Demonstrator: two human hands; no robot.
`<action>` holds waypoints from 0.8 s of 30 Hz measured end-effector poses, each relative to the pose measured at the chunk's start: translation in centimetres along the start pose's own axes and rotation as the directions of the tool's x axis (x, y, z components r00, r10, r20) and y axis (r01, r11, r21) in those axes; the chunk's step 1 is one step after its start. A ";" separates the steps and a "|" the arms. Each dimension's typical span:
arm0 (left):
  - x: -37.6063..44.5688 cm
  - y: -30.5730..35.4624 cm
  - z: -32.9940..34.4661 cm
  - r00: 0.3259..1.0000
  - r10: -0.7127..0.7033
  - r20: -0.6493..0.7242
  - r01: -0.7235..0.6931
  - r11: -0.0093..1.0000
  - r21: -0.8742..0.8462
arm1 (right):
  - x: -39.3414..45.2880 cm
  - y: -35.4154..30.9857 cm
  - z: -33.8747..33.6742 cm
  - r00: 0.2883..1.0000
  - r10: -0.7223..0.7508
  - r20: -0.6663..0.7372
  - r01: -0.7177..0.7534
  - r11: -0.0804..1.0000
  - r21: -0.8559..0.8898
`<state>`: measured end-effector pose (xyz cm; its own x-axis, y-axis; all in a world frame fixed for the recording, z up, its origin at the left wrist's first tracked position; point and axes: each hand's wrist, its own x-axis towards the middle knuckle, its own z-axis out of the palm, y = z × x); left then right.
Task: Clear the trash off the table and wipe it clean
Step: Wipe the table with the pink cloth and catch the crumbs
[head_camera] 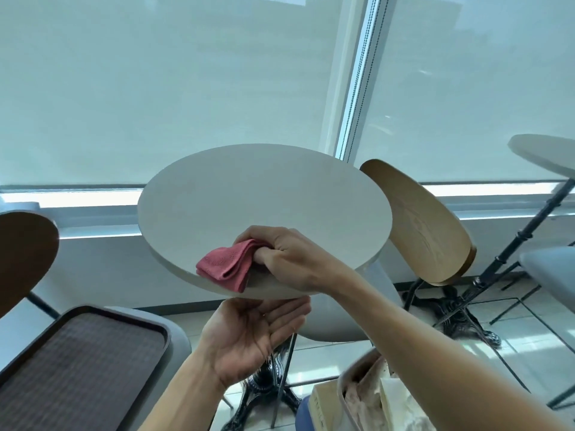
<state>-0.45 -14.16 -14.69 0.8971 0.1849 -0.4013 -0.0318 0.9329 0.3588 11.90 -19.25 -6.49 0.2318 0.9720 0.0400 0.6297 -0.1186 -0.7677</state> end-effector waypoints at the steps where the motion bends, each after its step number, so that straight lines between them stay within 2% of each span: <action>1: -0.1 0.0 0.1 1.000 0.009 0.020 -0.009 1.000 0.003 | -0.3 -0.1 0.1 1.000 0.001 -0.003 -0.001 1.000 0.001; 6: 0.1 -0.1 -0.3 0.998 0.054 0.010 -0.055 0.996 0.064 | -1.8 -0.5 0.6 1.000 -0.007 -0.009 0.007 1.000 0.023; 12: 0.2 0.3 -1.1 0.981 0.077 0.178 -0.076 0.997 -0.011 | -3.4 -0.8 1.1 1.000 -0.013 -0.010 0.013 0.999 0.038; 14: -0.2 0.3 -0.7 0.969 0.089 0.230 -0.115 0.988 0.103 | -4.0 -0.8 1.2 0.999 -0.036 -0.007 0.036 0.999 0.032; 15: -0.2 0.3 -0.8 0.962 0.145 0.234 -0.177 0.977 0.122 | -4.2 -0.7 1.2 0.999 -0.043 -0.006 0.043 0.998 0.044; 16: -0.1 0.3 -0.5 0.963 0.176 0.205 -0.206 0.968 0.140 | -4.4 -0.6 1.1 0.999 -0.050 -0.005 0.050 0.997 0.062; 18: 0.2 0.0 -0.4 0.990 0.114 0.079 -0.126 0.978 0.165 | -4.5 -0.4 1.1 0.998 -0.050 -0.035 0.055 0.986 0.159; 21: 0.1 -0.3 0.3 0.997 0.078 -0.021 -0.076 0.992 0.105 | -3.6 -0.8 0.3 0.987 0.037 -0.159 0.048 0.865 0.499; 22: 0.4 -0.1 0.0 0.996 0.053 -0.066 -0.048 0.996 0.071 | -3.2 -0.7 -0.5 0.970 0.079 -0.231 0.061 0.836 0.545; 24: 0.5 0.0 -0.1 0.995 0.007 -0.099 -0.005 1.000 0.026 | -2.1 0.0 -2.2 0.899 0.153 -0.410 0.063 0.882 0.468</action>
<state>-0.01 -14.04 -14.95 0.8486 0.2215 -0.4804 -0.0244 0.9236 0.3826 13.06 -21.73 -5.11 0.6091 0.7722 0.1808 0.2230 0.0520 -0.9734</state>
